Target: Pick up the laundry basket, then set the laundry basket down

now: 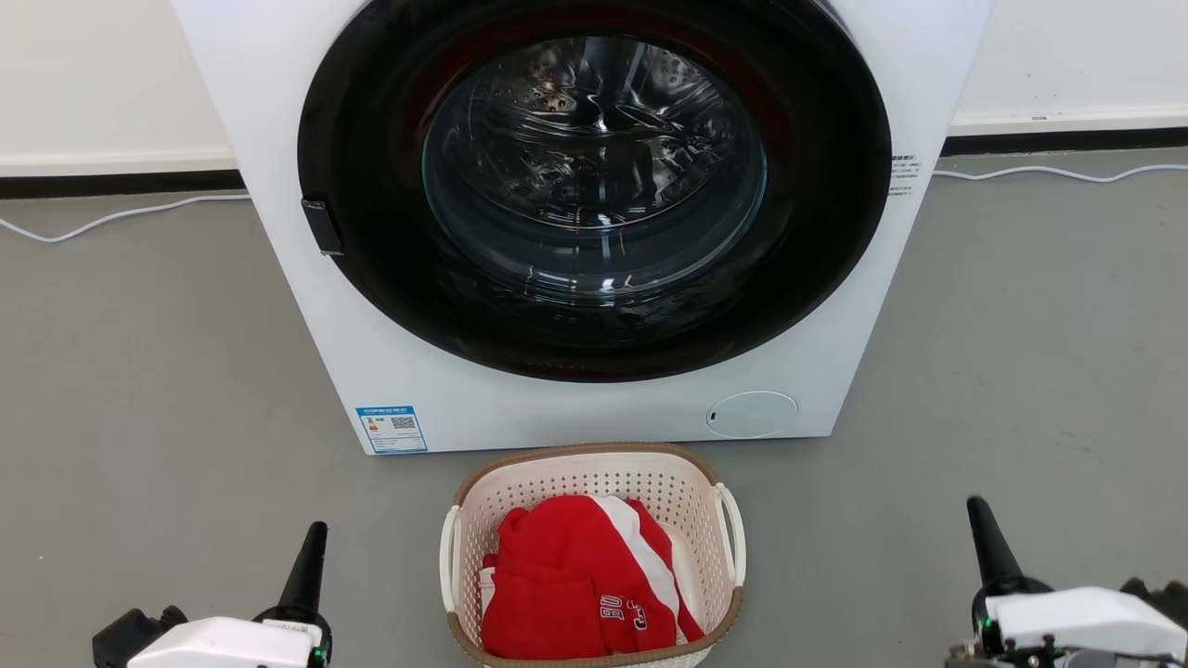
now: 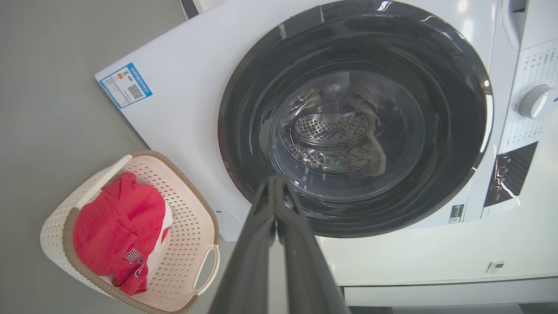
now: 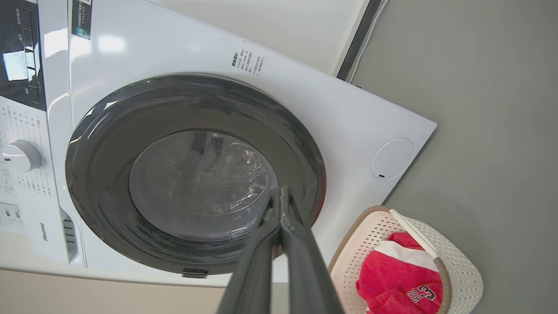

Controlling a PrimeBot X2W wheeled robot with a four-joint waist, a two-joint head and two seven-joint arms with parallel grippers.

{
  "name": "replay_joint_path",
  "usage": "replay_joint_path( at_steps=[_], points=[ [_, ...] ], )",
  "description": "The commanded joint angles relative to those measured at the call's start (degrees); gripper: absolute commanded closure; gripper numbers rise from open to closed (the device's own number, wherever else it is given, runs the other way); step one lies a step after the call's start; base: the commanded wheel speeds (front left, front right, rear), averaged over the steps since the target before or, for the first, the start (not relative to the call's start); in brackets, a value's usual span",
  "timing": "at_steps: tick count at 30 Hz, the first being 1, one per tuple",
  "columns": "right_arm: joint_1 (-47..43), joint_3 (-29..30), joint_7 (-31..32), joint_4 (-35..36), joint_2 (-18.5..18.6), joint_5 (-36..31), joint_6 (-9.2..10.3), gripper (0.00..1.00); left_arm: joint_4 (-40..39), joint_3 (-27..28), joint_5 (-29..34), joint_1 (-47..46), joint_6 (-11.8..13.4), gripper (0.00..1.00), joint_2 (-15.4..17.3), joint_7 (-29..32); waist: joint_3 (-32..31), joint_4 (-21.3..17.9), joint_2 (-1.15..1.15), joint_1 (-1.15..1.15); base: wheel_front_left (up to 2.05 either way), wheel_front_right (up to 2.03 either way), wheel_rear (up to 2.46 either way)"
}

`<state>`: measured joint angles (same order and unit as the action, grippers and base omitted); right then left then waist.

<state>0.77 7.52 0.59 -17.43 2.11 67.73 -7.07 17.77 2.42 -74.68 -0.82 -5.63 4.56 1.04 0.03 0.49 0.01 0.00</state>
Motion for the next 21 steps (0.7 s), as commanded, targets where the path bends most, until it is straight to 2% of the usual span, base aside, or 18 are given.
replay_joint_path(
  at_steps=[1, 21],
  points=[
    [3.6, -0.8, 1.1, 1.9, 0.7, 2.6, -0.32, 1.0, -1.9, 1.8, -1.8, -3.2, -0.6, 1.0, 0.2, 0.5, 0.0, 0.0, -0.01, 0.0, 0.0, 0.0, 0.0],
    [4.8, -0.9, 4.4, 2.9, 0.7, 17.5, -0.39, 1.0, -3.1, 3.4, -12.5, -4.7, -1.5, 1.0, -1.1, 3.9, 0.1, -0.3, -0.01, 0.0, 0.0, 0.0, 0.0]
  ],
)
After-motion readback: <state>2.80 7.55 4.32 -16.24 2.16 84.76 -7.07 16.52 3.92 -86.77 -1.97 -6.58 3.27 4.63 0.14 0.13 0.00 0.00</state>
